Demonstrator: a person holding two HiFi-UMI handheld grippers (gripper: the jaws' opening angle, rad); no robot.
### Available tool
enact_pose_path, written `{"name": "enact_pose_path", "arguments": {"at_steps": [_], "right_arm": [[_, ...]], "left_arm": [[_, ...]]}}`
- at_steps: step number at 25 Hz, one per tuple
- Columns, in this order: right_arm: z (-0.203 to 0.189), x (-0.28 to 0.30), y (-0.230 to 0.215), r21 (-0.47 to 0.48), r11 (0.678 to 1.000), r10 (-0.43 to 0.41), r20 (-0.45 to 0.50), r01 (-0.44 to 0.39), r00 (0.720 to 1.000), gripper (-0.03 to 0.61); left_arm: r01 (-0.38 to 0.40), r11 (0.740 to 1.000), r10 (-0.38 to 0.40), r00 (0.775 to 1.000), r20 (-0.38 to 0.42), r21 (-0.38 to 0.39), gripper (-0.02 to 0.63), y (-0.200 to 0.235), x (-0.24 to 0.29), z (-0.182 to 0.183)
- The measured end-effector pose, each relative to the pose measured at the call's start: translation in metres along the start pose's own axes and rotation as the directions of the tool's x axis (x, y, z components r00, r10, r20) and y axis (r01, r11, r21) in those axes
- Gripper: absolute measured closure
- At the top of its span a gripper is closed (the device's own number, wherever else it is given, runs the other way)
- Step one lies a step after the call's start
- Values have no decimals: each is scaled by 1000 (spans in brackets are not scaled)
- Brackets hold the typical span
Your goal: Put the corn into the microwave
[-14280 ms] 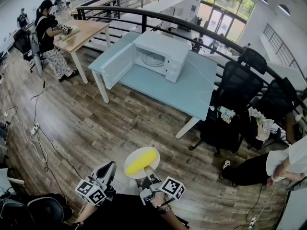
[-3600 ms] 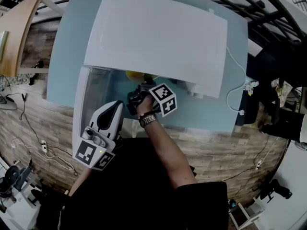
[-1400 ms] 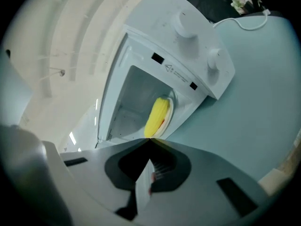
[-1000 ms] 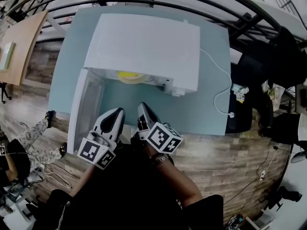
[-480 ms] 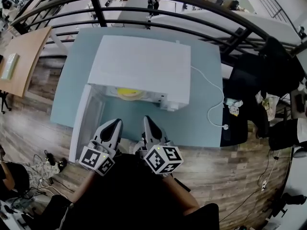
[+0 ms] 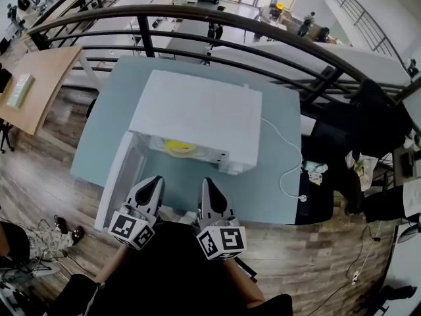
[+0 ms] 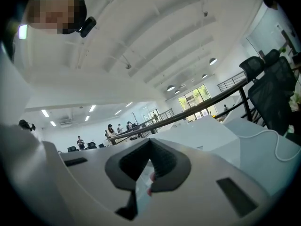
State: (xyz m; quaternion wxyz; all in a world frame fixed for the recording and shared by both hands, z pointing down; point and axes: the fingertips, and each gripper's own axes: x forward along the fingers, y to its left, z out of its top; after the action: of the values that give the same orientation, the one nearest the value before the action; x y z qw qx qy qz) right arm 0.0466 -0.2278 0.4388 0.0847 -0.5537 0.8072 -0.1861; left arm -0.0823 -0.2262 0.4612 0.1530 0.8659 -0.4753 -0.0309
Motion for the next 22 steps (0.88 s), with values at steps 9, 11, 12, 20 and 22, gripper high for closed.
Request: {"name": "enact_pose_path", "arguments": {"at_steps": [9,11,12,20,22], "right_arm": [[15,-6,1,-85,996,6,51,-2,999,569],[17,-5,2,-86,996,14,54,-9,998,569],[17,-4,3,-86,996,20,53,-15,998,569],[21,-4,9,-111,993,46,49,-40,998,569],[20,-4,9,-107,993,45,45,-40,998,569]], "left_arm": [[-35,999,35,999,41,3,611,6,-10,11],[-43,999,43,998,49,1,611,8,-10,12],[-45,999,45,998,51,3,611,9,-10,13],[-56,998,55,996,66,6,611,10,-9,15],[-54,999,53,996,68,7,611,10,-9,13]]}}
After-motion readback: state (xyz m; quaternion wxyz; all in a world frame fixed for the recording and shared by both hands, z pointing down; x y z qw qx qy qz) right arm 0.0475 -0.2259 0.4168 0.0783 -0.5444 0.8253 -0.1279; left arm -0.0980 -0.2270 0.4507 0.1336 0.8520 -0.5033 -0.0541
